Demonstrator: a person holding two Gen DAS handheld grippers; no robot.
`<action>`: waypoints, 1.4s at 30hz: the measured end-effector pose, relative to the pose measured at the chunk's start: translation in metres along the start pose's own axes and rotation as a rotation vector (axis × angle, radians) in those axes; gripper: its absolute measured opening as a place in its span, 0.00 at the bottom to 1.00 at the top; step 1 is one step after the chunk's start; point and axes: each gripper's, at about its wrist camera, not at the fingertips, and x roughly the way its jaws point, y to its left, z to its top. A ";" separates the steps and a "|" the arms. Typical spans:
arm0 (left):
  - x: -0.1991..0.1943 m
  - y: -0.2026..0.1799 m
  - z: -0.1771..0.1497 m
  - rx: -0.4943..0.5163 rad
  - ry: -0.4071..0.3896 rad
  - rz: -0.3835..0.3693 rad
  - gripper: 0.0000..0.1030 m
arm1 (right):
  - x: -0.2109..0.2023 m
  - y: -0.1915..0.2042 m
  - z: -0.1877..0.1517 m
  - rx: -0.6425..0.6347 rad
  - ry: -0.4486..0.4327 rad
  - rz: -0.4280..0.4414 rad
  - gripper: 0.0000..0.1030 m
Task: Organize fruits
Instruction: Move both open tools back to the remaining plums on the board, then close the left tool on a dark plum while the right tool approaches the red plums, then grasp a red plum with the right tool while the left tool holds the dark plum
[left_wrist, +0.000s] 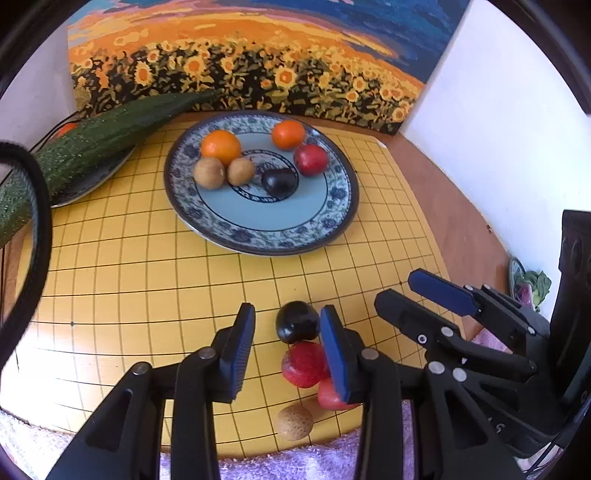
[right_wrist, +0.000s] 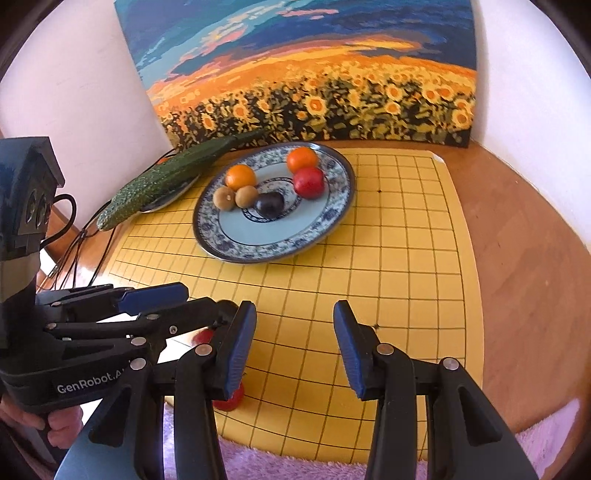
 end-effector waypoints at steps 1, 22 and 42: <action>0.002 -0.001 0.000 0.001 0.002 -0.002 0.37 | 0.000 -0.002 0.000 0.006 0.001 -0.002 0.43; 0.013 -0.011 -0.005 0.001 0.022 -0.014 0.29 | 0.003 -0.008 -0.006 0.047 0.017 -0.004 0.43; -0.015 0.034 -0.012 -0.117 -0.054 0.087 0.29 | 0.010 0.038 -0.016 -0.076 0.060 0.090 0.44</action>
